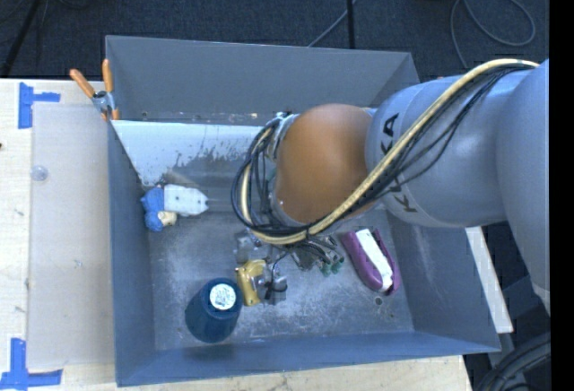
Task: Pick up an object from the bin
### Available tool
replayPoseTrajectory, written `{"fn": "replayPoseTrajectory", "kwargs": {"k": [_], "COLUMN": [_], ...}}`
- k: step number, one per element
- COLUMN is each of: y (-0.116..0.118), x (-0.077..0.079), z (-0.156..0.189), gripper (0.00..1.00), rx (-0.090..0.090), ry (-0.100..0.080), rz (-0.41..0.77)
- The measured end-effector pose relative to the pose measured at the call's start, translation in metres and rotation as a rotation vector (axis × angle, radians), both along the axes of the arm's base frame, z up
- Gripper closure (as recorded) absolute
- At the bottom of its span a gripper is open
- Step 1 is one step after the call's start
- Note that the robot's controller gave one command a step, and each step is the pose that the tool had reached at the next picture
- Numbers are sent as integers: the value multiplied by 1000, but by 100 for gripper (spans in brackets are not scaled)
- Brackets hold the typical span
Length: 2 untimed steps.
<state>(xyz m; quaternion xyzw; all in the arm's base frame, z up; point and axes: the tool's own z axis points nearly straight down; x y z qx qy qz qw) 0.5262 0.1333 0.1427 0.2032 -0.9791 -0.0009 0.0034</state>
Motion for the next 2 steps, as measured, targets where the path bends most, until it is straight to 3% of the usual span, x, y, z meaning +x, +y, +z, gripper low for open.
{"fn": "replayPoseTrajectory", "kwargs": {"k": [1,2], "y": [-11,-12], "x": [-11,-10], "z": [34,96], "gripper": [100,100], "rx": [-4,-2], "ry": [16,9], "rz": [0,-23]}}
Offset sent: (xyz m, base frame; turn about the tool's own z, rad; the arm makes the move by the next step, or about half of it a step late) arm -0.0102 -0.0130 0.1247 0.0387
